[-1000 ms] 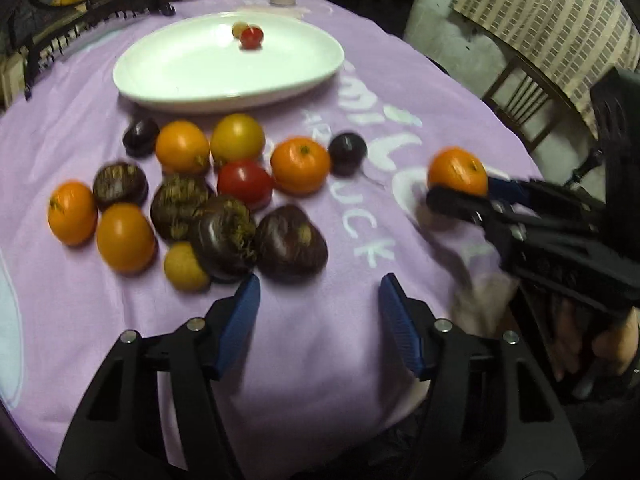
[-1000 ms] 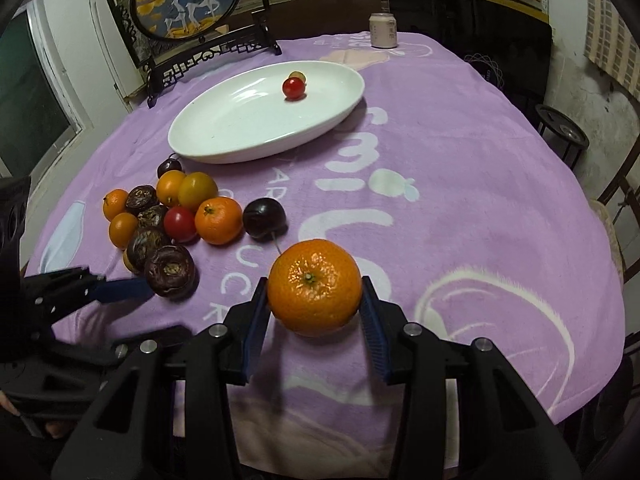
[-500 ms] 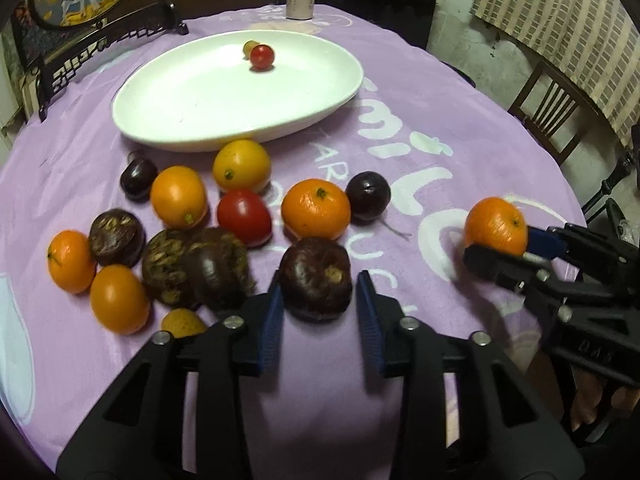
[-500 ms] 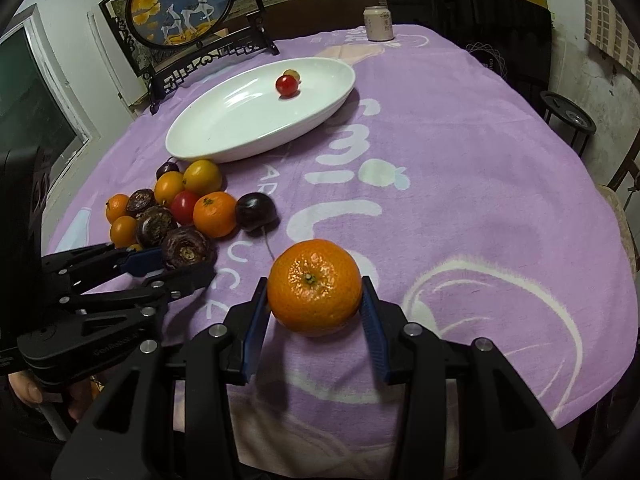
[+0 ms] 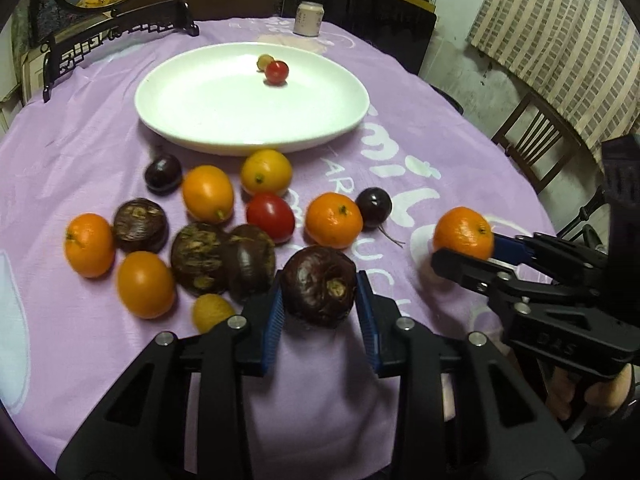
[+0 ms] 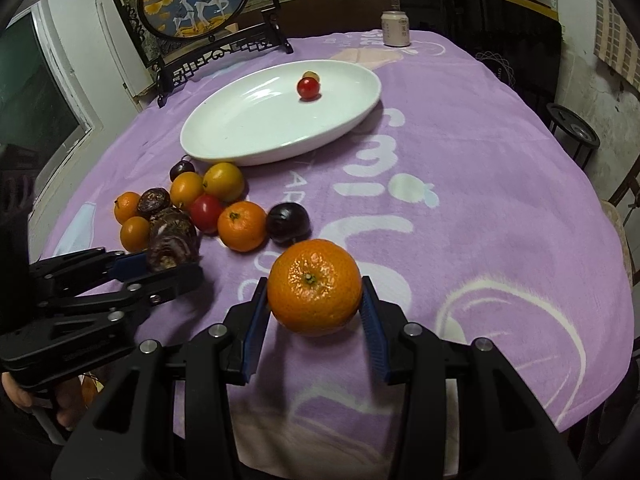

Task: Organize fruits
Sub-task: 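Move both held fruits over the white plate and open both tools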

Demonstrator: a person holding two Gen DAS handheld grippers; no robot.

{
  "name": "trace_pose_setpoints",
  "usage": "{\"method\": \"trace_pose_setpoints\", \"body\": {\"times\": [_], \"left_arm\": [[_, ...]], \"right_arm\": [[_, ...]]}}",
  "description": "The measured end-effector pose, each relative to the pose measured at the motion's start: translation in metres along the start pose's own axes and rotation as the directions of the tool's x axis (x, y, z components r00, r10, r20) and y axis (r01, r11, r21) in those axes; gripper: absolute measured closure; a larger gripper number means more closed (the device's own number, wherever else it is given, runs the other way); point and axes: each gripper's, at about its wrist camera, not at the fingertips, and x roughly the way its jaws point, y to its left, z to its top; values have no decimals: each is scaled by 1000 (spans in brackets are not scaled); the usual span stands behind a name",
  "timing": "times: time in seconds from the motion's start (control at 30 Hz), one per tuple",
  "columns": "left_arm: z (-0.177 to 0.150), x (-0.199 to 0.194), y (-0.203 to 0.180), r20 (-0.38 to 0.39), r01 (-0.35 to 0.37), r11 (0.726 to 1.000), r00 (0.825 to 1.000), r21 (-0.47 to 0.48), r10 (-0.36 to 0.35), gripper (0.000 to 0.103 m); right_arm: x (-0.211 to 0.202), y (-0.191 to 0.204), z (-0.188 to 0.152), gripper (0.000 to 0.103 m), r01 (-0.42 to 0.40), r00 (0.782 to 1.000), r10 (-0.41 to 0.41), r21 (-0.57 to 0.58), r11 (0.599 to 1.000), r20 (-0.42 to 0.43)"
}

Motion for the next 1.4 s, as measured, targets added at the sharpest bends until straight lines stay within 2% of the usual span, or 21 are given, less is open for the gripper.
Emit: {"method": "trace_pose_setpoints", "body": {"times": [0.2, 0.3, 0.37, 0.47, 0.53, 0.6, 0.73, 0.87, 0.93, 1.07, 1.1, 1.13, 1.17, 1.23, 1.4], "left_arm": [[15, -15, 14, 29, 4, 1000, 1000, -8, -3, 69], [32, -27, 24, 48, 34, 999, 998, -17, -33, 69], [53, -35, 33, 70, 32, 999, 997, -14, -31, 69], [90, -36, 49, 99, -22, 1000, 995, -13, 23, 69], [123, -27, 60, 100, -59, 998, 993, -11, 60, 69], [154, -8, 70, 76, -57, 998, 995, -15, 58, 69], [198, 44, 82, 16, -89, 996, 996, -30, 89, 69], [217, 91, 92, -54, -100, 993, 994, -63, 96, 68], [224, 107, 98, -78, -108, 992, 992, -69, 102, 68], [231, 123, 103, -102, -115, 991, 989, -70, 108, 67], [232, 124, 103, -102, -122, 990, 988, -74, 115, 65], [234, 123, 105, -91, -129, 988, 988, -81, 121, 56], [234, 120, 103, -85, -132, 988, 988, -85, 125, 41], [234, 105, 105, -46, -133, 986, 991, -104, 129, 31], [209, 44, 99, 33, -126, 985, 991, -121, 131, 25]], "right_arm": [[9, 15, 22, 59, -2, 1000, 2, -35, 999, 1], [12, 22, 40, 59, -5, 1000, 5, -57, 998, 11], [12, 25, 56, 59, -7, 1000, 9, -73, 997, 25], [17, 30, 88, 59, -1, 999, 7, -101, 995, 54], [28, 32, 113, 59, -14, 998, 20, -116, 993, 55], [45, 31, 138, 59, -22, 999, 27, -121, 992, 43], [91, 21, 182, 59, 31, 999, -28, -117, 993, 21], [130, 3, 203, 59, 93, 995, -96, -99, 991, -23], [140, -4, 206, 59, 81, 995, -86, -87, 993, -50], [147, -10, 207, 58, 78, 995, -83, -83, 993, -53], [148, -11, 208, 57, 75, 995, -79, -79, 994, -54], [148, -12, 210, 54, 73, 996, -77, -73, 995, -45], [144, -13, 210, 47, 84, 996, -86, -68, 994, -24], [133, -12, 210, 44, 93, 996, -93, -66, 993, 0], [83, -3, 193, 43, 78, 996, -74, -80, 994, 55]]}}
